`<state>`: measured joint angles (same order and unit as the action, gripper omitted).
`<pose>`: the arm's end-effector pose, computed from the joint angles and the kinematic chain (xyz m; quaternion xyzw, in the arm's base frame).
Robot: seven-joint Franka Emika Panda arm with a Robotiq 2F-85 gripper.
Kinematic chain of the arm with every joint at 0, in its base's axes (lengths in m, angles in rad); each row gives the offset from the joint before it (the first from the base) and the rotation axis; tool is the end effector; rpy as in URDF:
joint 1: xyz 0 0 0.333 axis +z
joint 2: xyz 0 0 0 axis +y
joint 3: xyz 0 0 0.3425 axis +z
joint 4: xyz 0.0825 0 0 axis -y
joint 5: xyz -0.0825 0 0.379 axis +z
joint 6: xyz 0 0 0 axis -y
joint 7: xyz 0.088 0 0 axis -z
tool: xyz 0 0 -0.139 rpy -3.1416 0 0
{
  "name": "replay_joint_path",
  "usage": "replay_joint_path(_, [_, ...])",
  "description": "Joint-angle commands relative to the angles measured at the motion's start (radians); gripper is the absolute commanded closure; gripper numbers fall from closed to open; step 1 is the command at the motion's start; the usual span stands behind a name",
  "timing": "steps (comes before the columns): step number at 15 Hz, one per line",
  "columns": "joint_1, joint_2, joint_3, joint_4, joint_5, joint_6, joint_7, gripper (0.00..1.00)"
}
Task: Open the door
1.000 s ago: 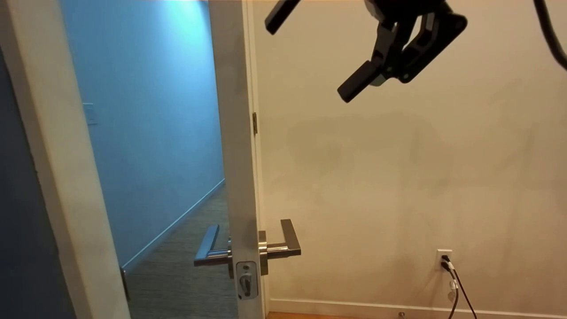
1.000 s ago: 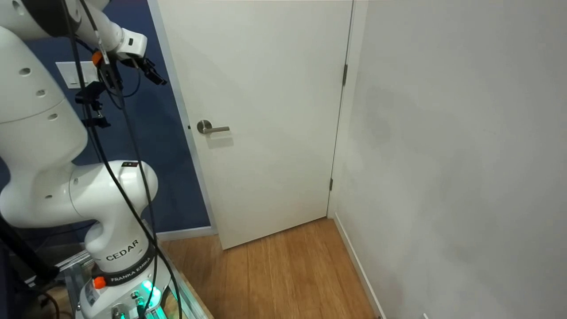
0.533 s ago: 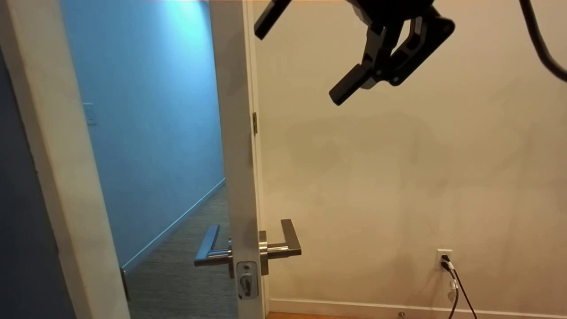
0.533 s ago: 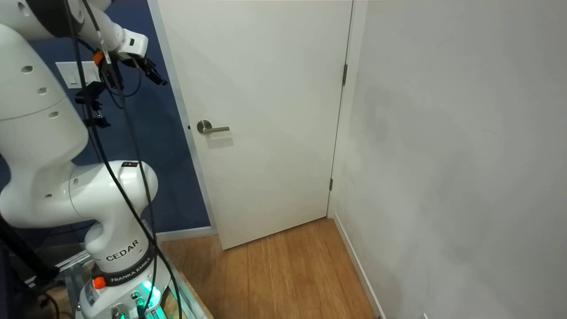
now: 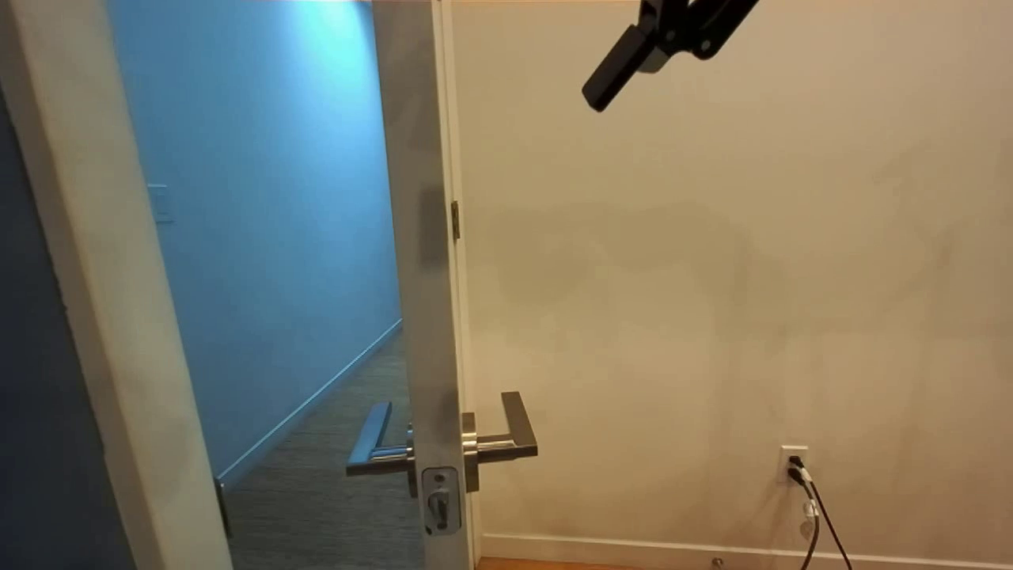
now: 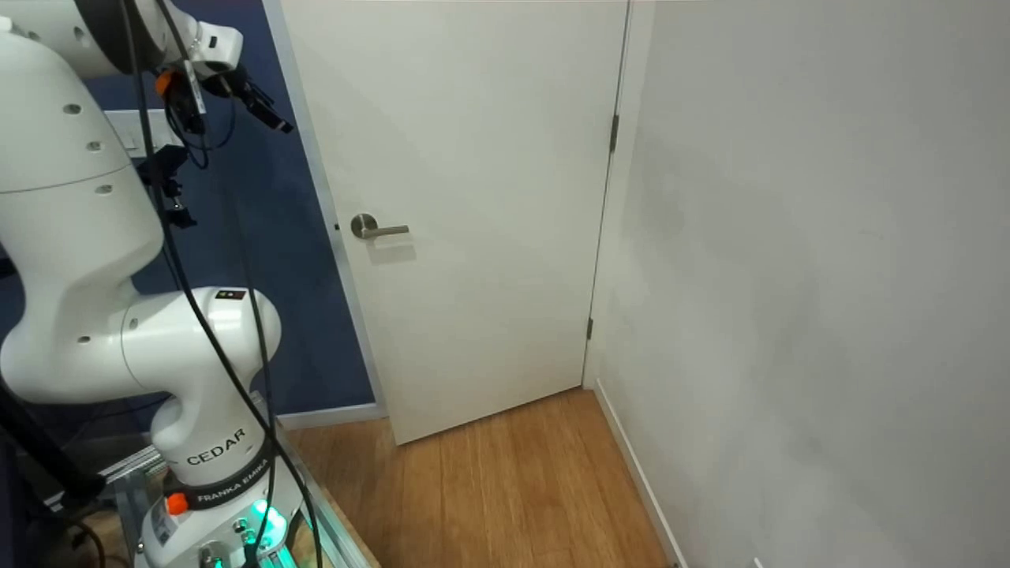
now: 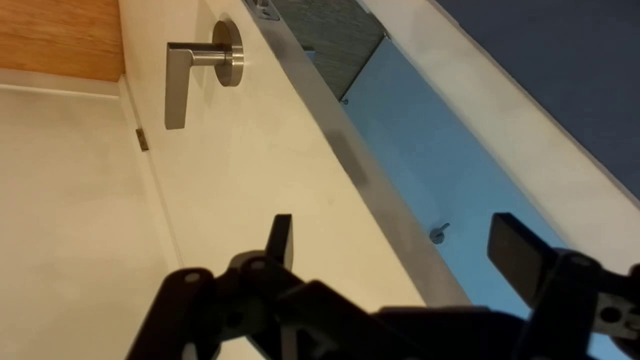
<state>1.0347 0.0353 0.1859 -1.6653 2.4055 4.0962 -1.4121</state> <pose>0.2677 0.4064 0.5829 -0.9102 0.1022 -0.3522 0.1926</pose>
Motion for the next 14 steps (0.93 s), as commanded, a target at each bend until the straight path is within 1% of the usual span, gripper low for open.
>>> replay_joint_path(1, [-0.060, 0.146, 0.107, 0.190, -0.101, 0.143, -0.065, 0.00])
replay_joint_path(3, [-0.073, 0.202, 0.144, 0.248, -0.181, 0.212, -0.084, 0.00])
replay_joint_path(4, [0.005, 0.170, -0.001, 0.142, -0.190, 0.129, -0.083, 0.00])
replay_joint_path(5, [0.016, 0.187, -0.019, 0.157, -0.206, 0.129, -0.093, 0.00])
replay_joint_path(6, [0.042, 0.204, -0.062, 0.163, -0.210, 0.126, -0.098, 0.00])
replay_joint_path(7, [0.034, 0.253, -0.040, 0.247, -0.219, 0.191, -0.117, 0.00])
replay_joint_path(8, [0.082, 0.248, -0.134, 0.203, -0.222, 0.145, -0.112, 0.00])
replay_joint_path(9, [0.107, 0.263, -0.183, 0.209, -0.232, 0.134, -0.120, 0.00])
replay_joint_path(10, [-0.015, 0.316, 0.013, 0.318, -0.276, 0.230, -0.138, 0.00])
replay_joint_path(11, [0.152, 0.288, -0.232, 0.238, -0.234, 0.123, -0.154, 0.00])
replay_joint_path(12, [0.151, 0.300, -0.229, 0.260, -0.233, 0.128, -0.167, 0.00])
replay_joint_path(13, [0.137, 0.327, -0.195, 0.321, -0.231, 0.172, -0.193, 0.00])
replay_joint_path(14, [0.166, 0.332, -0.241, 0.320, -0.216, 0.169, -0.205, 0.00])
